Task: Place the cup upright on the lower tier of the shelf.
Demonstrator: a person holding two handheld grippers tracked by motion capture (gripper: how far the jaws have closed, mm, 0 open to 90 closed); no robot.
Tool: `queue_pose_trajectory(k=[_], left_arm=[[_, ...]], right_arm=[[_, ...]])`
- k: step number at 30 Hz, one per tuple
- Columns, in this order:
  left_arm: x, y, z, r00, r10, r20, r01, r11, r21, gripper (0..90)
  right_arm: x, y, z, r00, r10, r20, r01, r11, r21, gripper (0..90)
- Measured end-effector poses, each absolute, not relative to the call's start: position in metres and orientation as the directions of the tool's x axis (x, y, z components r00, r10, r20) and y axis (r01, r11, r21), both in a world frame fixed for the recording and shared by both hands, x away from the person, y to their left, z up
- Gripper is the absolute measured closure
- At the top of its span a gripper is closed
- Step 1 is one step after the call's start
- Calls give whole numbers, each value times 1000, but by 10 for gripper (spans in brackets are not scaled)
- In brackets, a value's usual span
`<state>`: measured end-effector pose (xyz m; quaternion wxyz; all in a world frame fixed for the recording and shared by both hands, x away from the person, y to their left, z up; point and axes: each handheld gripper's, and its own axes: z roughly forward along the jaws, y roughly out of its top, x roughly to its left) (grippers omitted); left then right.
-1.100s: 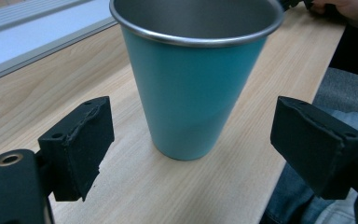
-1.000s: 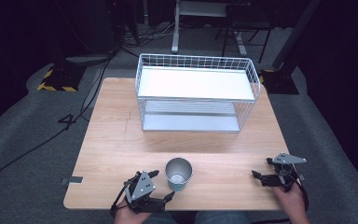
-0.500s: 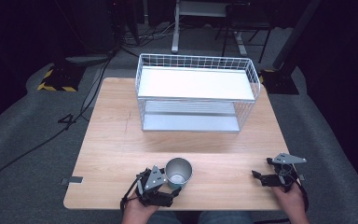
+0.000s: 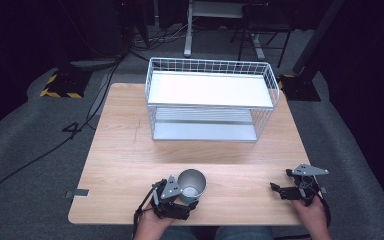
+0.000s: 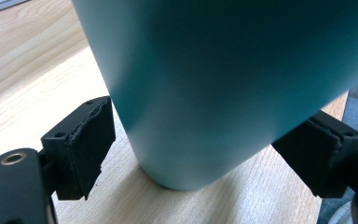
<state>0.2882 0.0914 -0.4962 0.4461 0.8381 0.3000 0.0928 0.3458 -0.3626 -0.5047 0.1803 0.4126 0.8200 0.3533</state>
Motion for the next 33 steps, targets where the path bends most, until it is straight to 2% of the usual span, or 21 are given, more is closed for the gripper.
queue_pose_trajectory(k=[3,6,22,33], left_arm=[[289,91,-498,806,581,-115,417,-419,807,166],[289,91,-499,811,576,-105,407,-425,808,228],[290,92,-485,806,586,-87,389,-412,824,237],[321,79,-460,796,600,-76,387,-408,827,238]], right_arm=[[346,-363,-505,-594,804,-4,549,410,728,104],[346,-363,-505,-594,804,-4,549,410,728,104],[346,-363,-505,-594,804,-5,549,410,728,106],[345,-362,-505,-589,808,-6,550,406,730,110]])
